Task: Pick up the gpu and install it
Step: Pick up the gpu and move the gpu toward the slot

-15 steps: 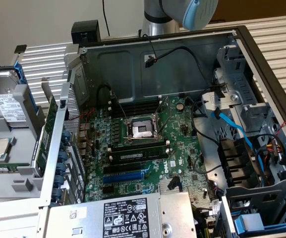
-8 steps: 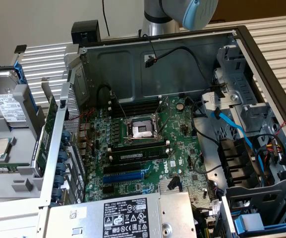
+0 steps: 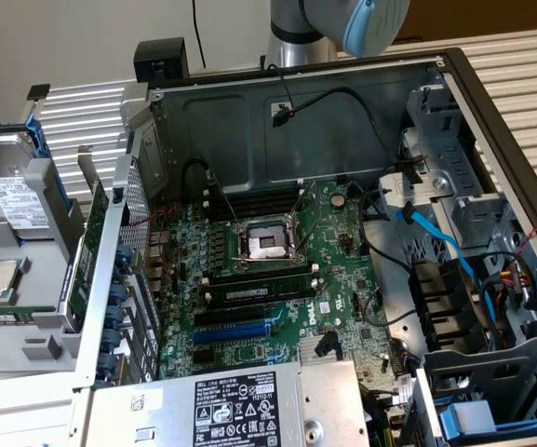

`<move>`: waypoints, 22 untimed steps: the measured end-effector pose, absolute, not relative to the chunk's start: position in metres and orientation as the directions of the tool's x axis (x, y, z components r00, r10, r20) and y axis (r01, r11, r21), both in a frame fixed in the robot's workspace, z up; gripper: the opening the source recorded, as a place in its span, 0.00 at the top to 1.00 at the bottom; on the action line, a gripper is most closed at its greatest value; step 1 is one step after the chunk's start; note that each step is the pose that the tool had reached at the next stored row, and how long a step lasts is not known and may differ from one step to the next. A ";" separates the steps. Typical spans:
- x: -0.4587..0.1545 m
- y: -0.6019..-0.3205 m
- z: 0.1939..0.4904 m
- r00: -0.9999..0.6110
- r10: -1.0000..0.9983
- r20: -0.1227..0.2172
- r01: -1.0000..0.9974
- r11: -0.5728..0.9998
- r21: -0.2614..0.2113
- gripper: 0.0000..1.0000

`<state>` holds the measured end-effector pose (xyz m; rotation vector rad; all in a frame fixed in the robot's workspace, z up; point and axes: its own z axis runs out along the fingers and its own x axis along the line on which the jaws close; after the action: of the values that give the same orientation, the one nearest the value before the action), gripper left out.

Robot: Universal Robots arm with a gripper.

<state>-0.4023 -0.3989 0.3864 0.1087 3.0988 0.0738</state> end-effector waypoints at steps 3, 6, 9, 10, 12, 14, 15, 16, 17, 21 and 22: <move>-0.401 -0.399 0.383 -0.996 0.071 -0.046 0.069 0.996 0.050 0.89; -0.400 -0.399 0.379 -0.996 0.071 -0.049 0.069 0.996 0.050 0.89; -0.400 -0.399 0.374 -0.996 0.071 -0.052 0.068 0.996 0.050 0.89; -0.400 -0.399 0.373 -0.996 0.071 -0.053 0.068 0.996 0.050 0.89; -0.399 -0.399 0.371 -0.996 0.071 -0.056 0.068 0.996 0.050 0.89; -0.394 -0.399 0.368 -0.996 0.071 -0.058 0.068 0.996 0.051 0.89; -0.391 -0.399 0.367 -0.996 0.071 -0.059 0.068 0.996 0.051 0.89; -0.389 -0.399 0.366 -0.996 0.071 -0.059 0.068 0.996 0.051 0.89; -0.388 -0.399 0.364 -0.996 0.071 -0.059 0.068 0.996 0.051 0.89; -0.388 -0.399 0.363 -0.996 0.071 -0.060 0.068 0.996 0.051 0.89; -0.388 -0.399 0.363 -0.996 0.071 -0.060 0.068 0.996 0.051 0.89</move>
<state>-0.3877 -0.3989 0.3625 0.1074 3.0770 0.0753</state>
